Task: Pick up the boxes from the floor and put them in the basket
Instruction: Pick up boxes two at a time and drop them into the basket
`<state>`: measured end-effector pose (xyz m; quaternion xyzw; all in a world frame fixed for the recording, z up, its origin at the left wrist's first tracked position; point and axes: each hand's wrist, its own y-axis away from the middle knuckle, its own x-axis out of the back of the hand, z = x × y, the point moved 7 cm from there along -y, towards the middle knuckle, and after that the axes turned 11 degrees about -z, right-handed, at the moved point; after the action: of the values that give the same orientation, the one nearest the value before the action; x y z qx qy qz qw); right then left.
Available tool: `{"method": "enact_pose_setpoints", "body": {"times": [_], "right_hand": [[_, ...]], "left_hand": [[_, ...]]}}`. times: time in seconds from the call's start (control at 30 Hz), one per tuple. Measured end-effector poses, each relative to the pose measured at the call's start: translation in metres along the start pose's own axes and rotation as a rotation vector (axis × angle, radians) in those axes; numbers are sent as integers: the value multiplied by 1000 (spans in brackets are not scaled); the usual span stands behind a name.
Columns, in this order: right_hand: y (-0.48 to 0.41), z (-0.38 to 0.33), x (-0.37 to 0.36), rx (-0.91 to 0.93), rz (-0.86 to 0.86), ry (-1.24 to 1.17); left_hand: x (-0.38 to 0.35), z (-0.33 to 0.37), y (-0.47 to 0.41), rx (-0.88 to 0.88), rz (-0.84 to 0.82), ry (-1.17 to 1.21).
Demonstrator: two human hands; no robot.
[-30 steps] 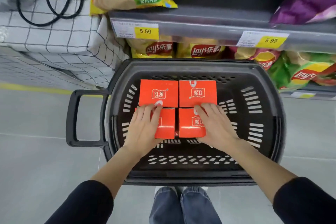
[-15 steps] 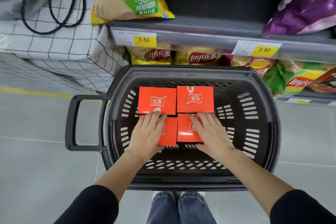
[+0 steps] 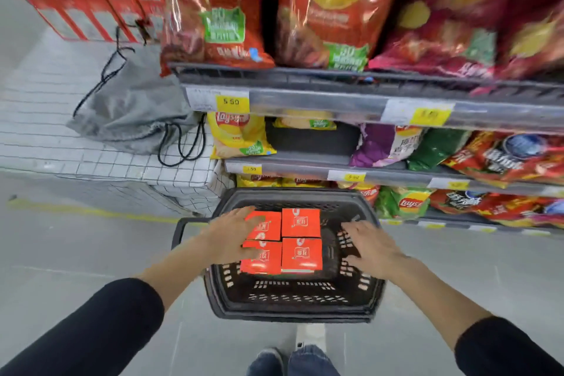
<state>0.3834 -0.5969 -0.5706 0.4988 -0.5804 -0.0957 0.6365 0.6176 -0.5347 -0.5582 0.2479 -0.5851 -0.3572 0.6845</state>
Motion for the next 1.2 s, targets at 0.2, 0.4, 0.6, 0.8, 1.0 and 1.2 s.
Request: {"method": "enact_pose_setpoints", "body": {"times": [0.2,0.4,0.6,0.8,1.0,1.2], "right_hand": [[128,9,80,-89,184,-93],[290,51,97,-271,315,-273],[447,103,56,-529,444,-431],[575,168,-17,-725,536,-593],[687,247,-111,-900,560,-767],[796,336,-190,-1031,554,-871]], "left_hand": [[88,77,74,-65,52,-139],[157,180,128,-276,141,-262],[206,319,171,-464,148,-417],[226,493,192,-644,194,-601],[189,680,182,-778,102,-747],[160,865,177,-894,83,-779]]}}
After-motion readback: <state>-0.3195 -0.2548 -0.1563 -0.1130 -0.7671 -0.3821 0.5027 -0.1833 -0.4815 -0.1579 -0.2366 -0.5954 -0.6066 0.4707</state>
